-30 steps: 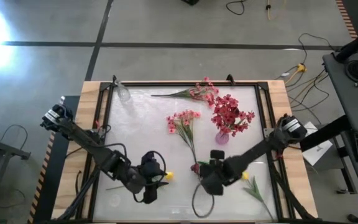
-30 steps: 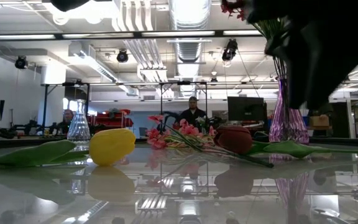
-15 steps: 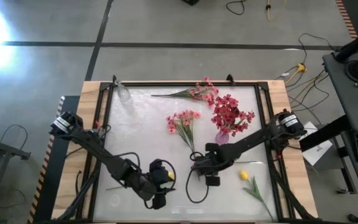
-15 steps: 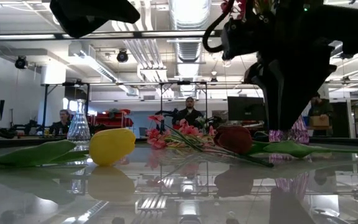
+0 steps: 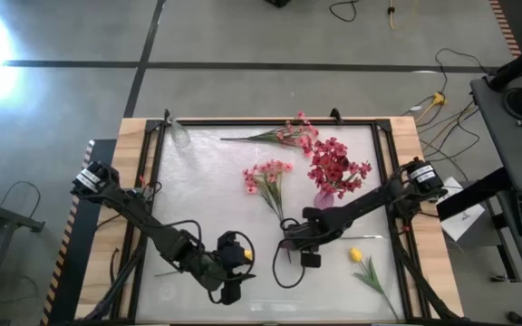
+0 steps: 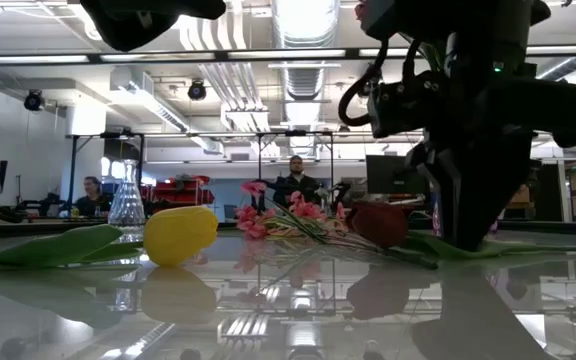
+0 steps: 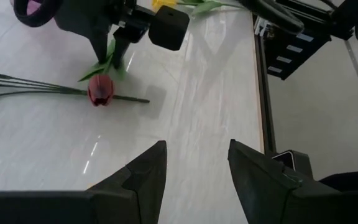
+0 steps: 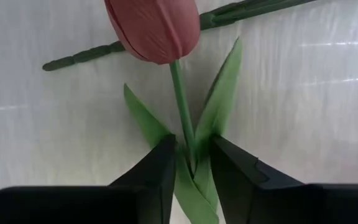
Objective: Sort flowers into vase by color
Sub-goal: Put the red tulip into the pink vase
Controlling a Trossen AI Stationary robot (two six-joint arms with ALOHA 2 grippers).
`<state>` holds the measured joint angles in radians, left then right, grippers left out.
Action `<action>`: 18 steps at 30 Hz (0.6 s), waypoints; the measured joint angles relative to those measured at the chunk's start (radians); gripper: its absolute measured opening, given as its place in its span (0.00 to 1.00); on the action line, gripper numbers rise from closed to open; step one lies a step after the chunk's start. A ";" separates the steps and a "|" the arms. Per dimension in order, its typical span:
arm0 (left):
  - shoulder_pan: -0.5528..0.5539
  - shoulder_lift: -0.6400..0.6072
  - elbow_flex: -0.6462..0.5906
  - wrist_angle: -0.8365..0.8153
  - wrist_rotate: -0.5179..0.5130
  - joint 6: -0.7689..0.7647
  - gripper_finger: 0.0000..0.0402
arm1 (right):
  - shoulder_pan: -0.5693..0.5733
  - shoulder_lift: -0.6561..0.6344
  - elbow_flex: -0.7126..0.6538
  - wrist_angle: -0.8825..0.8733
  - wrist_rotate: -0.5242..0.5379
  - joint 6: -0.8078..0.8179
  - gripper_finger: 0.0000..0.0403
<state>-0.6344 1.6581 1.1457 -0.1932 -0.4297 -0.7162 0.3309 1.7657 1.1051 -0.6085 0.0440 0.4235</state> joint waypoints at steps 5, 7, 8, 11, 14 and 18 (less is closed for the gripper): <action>0.000 -0.001 0.000 -0.001 0.000 -0.037 0.40 | 0.001 -0.002 -0.008 0.013 0.000 0.037 0.09; 0.001 -0.005 0.000 -0.007 0.001 -0.034 0.40 | 0.009 -0.003 0.009 0.004 0.007 0.036 0.04; 0.001 -0.009 0.000 -0.013 0.006 -0.033 0.40 | 0.011 -0.003 0.021 0.002 0.009 0.037 0.04; 0.001 -0.033 0.000 -0.057 0.042 -0.031 0.40 | 0.023 -0.035 0.075 0.008 0.009 0.059 0.03; 0.001 -0.087 0.000 -0.129 0.056 -0.030 0.40 | 0.043 -0.105 0.131 0.010 0.009 0.092 0.03; -0.001 -0.178 0.000 -0.263 0.060 -0.046 0.40 | 0.065 -0.231 0.194 0.015 0.041 0.105 0.03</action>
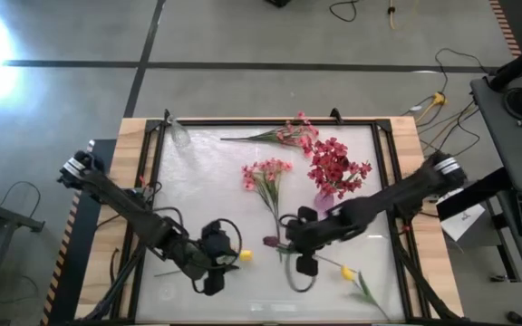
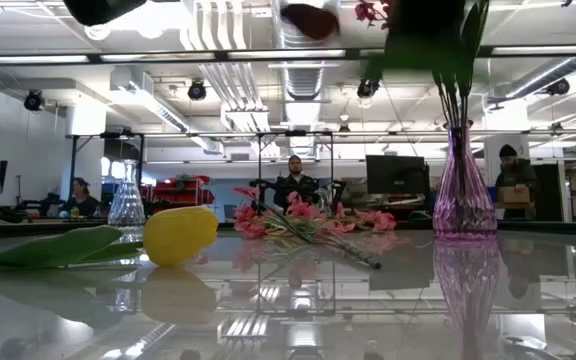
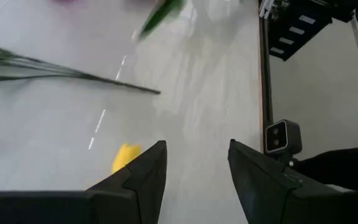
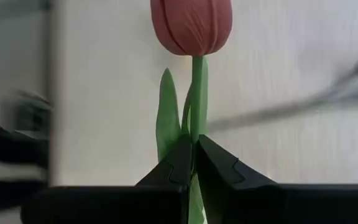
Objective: Sort flowers into vase by color
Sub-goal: Put the red tulip into the pink vase
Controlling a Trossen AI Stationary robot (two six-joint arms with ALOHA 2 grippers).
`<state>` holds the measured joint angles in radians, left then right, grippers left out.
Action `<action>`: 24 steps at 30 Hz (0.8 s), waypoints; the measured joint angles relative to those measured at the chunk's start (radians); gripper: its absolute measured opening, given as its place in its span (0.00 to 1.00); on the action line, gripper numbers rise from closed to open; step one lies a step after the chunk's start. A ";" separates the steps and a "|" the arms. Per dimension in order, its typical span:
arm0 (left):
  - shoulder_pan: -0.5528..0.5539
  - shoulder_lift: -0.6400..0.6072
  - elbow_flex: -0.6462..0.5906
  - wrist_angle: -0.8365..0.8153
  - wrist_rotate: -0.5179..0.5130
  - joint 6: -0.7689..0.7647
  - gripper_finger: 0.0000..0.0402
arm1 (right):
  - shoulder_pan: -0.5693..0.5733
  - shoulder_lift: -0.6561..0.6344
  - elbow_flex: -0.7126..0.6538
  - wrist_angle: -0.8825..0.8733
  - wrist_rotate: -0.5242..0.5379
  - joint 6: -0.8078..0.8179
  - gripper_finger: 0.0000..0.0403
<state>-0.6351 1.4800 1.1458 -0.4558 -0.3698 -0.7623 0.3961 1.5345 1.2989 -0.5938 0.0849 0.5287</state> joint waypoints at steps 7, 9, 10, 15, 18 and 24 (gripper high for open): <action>0.007 -0.115 0.000 -0.057 -0.097 0.025 0.40 | 0.003 -0.280 0.051 0.183 0.166 -0.066 0.03; 0.011 -0.118 0.000 -0.017 -0.183 0.072 0.40 | 0.003 -0.355 0.048 0.255 0.231 -0.118 0.03; 0.012 -0.115 0.000 0.007 -0.222 0.090 0.40 | 0.003 -0.393 0.047 0.280 0.261 -0.143 0.03; 0.059 -0.061 -0.001 0.151 -0.239 0.156 0.40 | -0.001 -0.520 0.046 0.367 0.336 -0.257 0.03; 0.104 -0.012 -0.002 0.229 -0.208 0.160 0.40 | -0.002 -0.566 0.044 0.455 0.335 -0.335 0.03; 0.185 0.052 -0.002 0.341 -0.186 0.212 0.40 | -0.013 -0.637 0.045 0.602 0.350 -0.527 0.03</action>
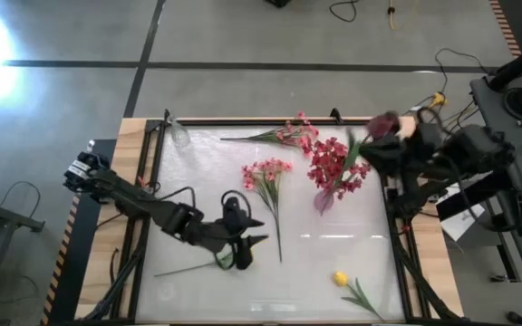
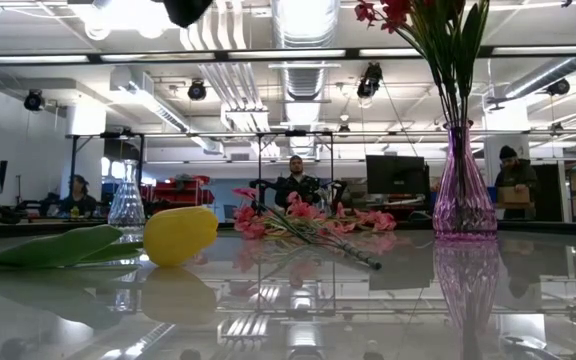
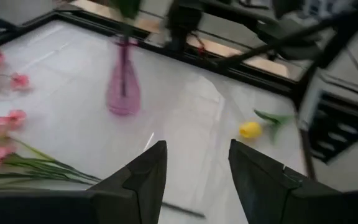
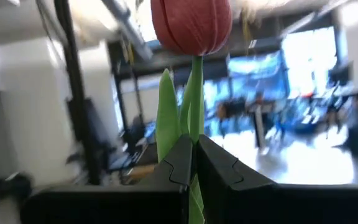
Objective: Sort flowers into vase by color
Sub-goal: Put the red tulip into the pink vase
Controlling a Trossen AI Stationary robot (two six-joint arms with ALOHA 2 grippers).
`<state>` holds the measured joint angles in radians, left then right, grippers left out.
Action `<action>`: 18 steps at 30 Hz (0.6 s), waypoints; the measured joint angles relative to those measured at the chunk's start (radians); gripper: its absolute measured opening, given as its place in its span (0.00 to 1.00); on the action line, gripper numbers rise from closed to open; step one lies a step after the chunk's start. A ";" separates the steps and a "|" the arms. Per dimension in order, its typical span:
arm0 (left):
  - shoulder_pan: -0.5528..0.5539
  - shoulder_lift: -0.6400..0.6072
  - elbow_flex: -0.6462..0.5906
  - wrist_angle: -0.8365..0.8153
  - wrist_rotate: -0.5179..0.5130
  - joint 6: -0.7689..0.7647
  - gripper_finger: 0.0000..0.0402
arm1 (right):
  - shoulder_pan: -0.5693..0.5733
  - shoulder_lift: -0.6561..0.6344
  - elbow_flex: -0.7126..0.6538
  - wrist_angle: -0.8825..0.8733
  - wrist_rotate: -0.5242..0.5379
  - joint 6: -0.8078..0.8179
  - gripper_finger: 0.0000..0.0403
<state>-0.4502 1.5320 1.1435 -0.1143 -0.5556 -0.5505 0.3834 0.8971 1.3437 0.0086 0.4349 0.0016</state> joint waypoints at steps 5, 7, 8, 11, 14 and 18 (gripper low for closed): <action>0.070 0.012 0.005 0.006 -0.003 -0.008 0.40 | -0.033 -0.055 0.000 0.060 0.169 -0.233 0.03; 0.098 0.009 0.007 0.007 -0.002 -0.008 0.40 | -0.047 -0.078 0.000 0.062 0.235 -0.326 0.03; 0.112 0.005 0.007 0.007 -0.002 -0.008 0.40 | -0.053 -0.090 0.000 0.063 0.257 -0.366 0.03; 0.147 -0.007 0.007 0.010 -0.014 -0.008 0.40 | -0.074 -0.129 -0.013 0.073 0.275 -0.441 0.03; 0.173 -0.013 0.008 0.017 -0.029 -0.012 0.40 | -0.103 -0.162 -0.040 0.120 0.277 -0.469 0.03; 0.213 -0.006 0.008 0.086 -0.048 -0.008 0.40 | -0.146 -0.189 -0.079 0.132 0.374 -0.495 0.03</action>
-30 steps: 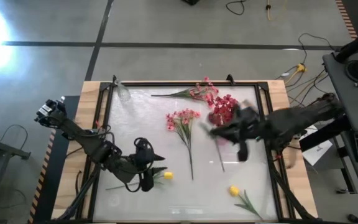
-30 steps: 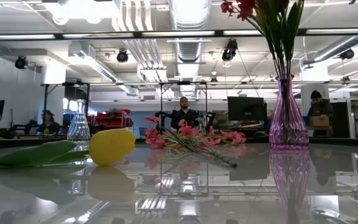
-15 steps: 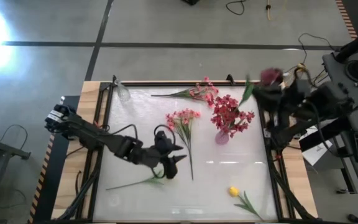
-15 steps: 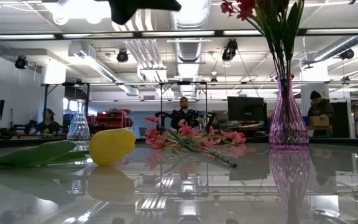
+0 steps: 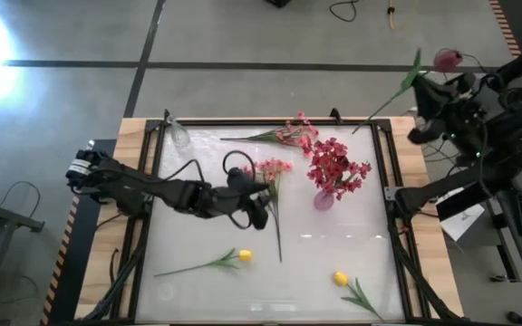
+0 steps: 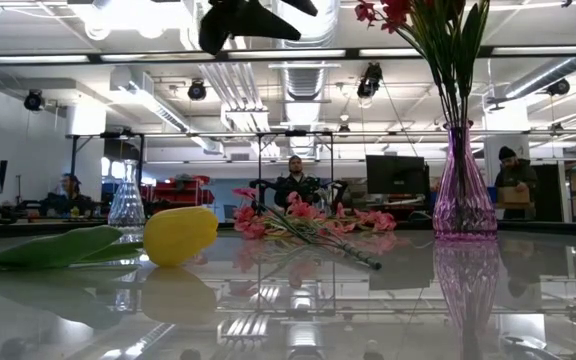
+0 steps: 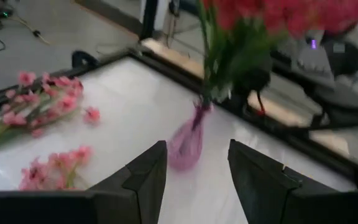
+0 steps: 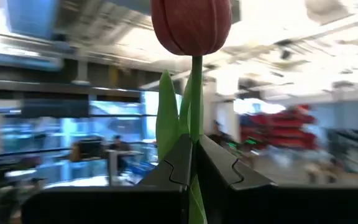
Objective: Sort flowers into vase by color
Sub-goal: Put the red tulip into the pink vase
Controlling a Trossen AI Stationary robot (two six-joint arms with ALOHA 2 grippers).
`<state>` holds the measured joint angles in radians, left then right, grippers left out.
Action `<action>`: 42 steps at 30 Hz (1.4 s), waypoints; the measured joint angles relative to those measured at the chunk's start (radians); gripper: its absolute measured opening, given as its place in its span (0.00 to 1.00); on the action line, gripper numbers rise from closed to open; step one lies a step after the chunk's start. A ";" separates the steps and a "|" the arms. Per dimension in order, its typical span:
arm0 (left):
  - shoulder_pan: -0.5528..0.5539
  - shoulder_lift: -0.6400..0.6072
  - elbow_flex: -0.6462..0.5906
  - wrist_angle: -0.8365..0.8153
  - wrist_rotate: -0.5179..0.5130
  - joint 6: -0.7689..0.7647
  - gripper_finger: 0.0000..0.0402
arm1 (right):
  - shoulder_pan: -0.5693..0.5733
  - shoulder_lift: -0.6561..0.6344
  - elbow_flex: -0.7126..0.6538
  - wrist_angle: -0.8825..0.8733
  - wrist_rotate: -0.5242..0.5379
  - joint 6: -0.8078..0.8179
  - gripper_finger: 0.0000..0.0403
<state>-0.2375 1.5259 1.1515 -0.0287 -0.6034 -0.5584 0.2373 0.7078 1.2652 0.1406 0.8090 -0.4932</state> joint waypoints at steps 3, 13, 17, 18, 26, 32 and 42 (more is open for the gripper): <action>0.016 0.017 0.000 0.090 -0.003 0.019 0.40 | -0.017 -0.032 -0.060 -0.005 0.011 0.016 0.03; 0.020 0.089 0.000 0.275 0.000 0.035 0.40 | -0.022 -0.162 -0.371 -0.015 -0.022 0.217 0.03; 0.013 0.110 0.000 0.277 0.039 0.035 0.40 | -0.022 -0.194 -0.465 -0.008 -0.061 0.298 0.03; 0.011 0.111 0.000 0.276 0.054 0.032 0.40 | -0.022 -0.200 -0.485 -0.007 -0.067 0.318 0.03; -0.008 0.110 0.000 0.280 0.128 0.029 0.40 | -0.022 -0.203 -0.595 0.020 -0.193 0.396 0.03; -0.011 0.110 0.000 0.279 0.255 -0.006 0.40 | -0.022 -0.203 -0.636 0.026 -0.219 0.405 0.03; -0.014 0.110 0.000 0.272 0.336 0.000 0.40 | -0.022 -0.203 -0.674 0.060 -0.225 0.397 0.03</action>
<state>-0.2520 1.6357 1.1519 0.2437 -0.2679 -0.5587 0.2155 0.5049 0.5910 0.2003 0.5839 -0.0960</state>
